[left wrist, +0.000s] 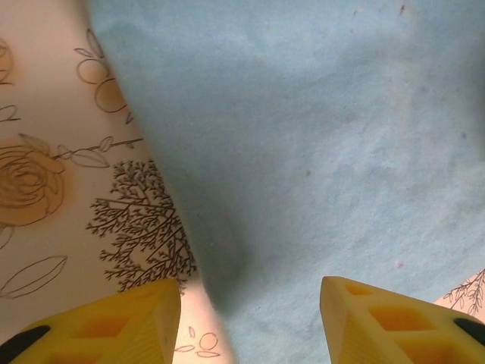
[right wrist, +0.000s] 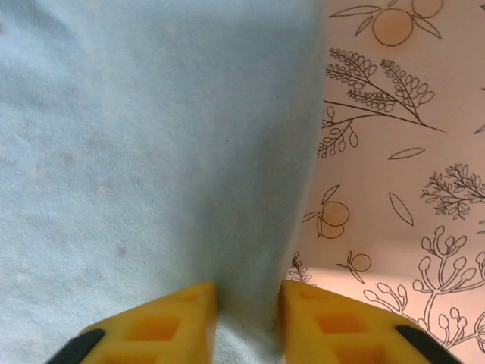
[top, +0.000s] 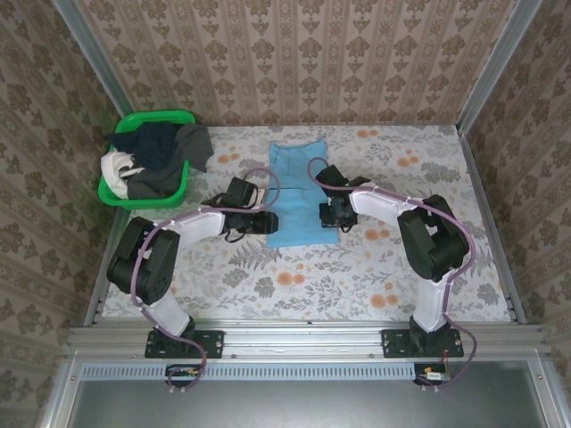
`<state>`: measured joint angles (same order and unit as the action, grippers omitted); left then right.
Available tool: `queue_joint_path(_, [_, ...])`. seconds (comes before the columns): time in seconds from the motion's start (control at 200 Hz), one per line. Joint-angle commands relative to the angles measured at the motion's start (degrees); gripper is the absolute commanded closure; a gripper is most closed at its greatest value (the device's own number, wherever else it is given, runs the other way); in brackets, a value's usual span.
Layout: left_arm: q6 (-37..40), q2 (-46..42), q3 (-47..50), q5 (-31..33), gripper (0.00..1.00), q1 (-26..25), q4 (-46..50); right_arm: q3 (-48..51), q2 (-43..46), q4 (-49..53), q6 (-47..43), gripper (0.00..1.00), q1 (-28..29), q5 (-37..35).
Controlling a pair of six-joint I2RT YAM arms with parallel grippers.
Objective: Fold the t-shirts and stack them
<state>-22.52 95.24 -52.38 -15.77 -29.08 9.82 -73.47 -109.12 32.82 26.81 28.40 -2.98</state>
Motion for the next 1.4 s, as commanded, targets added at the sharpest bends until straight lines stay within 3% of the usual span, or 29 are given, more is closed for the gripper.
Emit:
queue_joint_path(0.0, [-1.04, -2.93, 1.44, 1.18, 0.46, 1.22, 0.34, 0.87, 1.33, -1.13, 1.32, 0.81, 0.42, 0.56])
queue_joint_path(0.12, [-1.30, -3.94, 2.22, 1.18, 0.46, 1.88, 0.11, 2.81, 4.81, -1.10, 2.00, 0.93, 0.78, -0.86])
queue_joint_path(0.385, [-2.05, -2.71, 2.78, -0.44, 0.46, 0.53, -2.83, 11.21, 11.25, -9.84, 1.52, 1.00, 1.53, 3.42])
queue_joint_path(0.56, [-2.15, 0.31, 2.15, -2.08, 0.48, -2.79, -5.04, 13.91, 11.45, -11.69, 1.59, 1.00, 1.49, 3.92])
queue_joint_path(0.705, [-2.48, 4.21, 1.06, -2.76, 0.60, -3.53, -4.75, 14.63, 11.72, -12.51, 0.98, 1.00, 1.40, 4.39])
queue_joint_path(0.91, [-1.85, 1.54, 0.76, 2.41, 0.49, -3.53, -1.02, 16.49, 14.41, -13.71, 0.45, 1.00, 0.56, 4.47])
queue_joint_path(1.135, [-2.65, 3.45, -0.28, 4.20, 0.58, -3.48, -0.33, 18.06, 15.70, -15.36, 0.22, 1.00, 0.20, 5.61])
queue_joint_path(1.395, [-4.63, 3.11, -2.09, 8.54, 0.51, -3.79, -0.36, 19.06, 16.08, -15.66, -0.23, 1.00, -0.24, 5.15])
